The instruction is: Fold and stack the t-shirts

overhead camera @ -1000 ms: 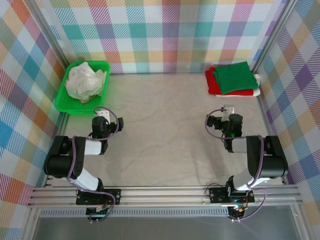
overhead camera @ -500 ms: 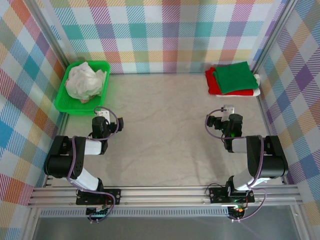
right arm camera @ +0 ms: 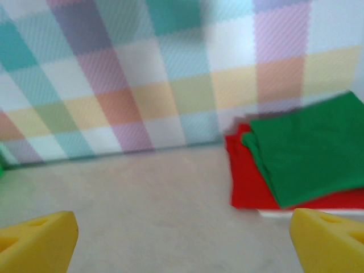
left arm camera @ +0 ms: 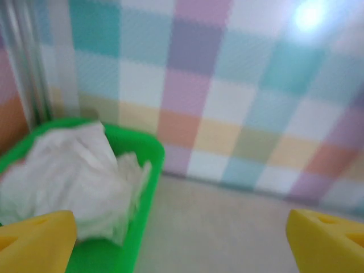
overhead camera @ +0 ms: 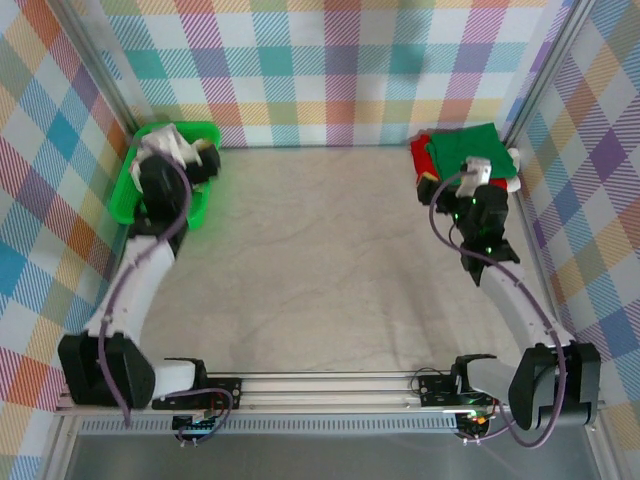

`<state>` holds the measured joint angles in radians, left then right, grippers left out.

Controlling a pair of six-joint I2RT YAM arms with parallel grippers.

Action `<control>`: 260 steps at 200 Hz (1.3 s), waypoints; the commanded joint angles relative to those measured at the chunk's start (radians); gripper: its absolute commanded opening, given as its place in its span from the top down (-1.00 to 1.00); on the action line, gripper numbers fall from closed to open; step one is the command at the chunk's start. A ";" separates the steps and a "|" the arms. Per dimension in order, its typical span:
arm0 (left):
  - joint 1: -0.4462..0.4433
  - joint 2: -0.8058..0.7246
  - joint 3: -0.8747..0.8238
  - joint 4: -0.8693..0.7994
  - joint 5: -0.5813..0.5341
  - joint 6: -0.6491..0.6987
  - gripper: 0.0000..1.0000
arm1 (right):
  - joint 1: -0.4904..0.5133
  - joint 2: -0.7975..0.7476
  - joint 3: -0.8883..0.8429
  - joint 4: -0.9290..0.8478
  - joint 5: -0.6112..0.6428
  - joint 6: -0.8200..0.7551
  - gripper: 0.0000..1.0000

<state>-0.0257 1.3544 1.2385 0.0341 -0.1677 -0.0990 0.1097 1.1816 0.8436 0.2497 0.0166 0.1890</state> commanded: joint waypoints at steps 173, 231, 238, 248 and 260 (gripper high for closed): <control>0.275 1.167 1.288 -0.764 0.106 -0.004 0.26 | 0.177 0.016 0.138 -0.379 0.038 0.053 -0.98; 0.280 1.089 1.376 -0.795 0.180 -0.002 1.00 | 0.177 0.024 0.141 -0.353 0.006 0.087 -0.98; 0.280 1.061 1.376 -0.791 0.197 -0.007 1.00 | 0.176 0.025 0.140 -0.348 0.003 0.089 -0.98; 0.280 1.016 1.375 -0.782 0.213 -0.015 1.00 | 0.177 0.027 0.140 -0.340 0.002 0.092 -0.98; 0.279 0.966 1.374 -0.767 0.227 -0.023 1.00 | 0.177 0.032 0.142 -0.334 -0.004 0.092 -0.98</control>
<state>0.2504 2.4931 2.5874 -0.7586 -0.0010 -0.1047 0.2848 1.2156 0.9764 -0.1135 0.0380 0.2592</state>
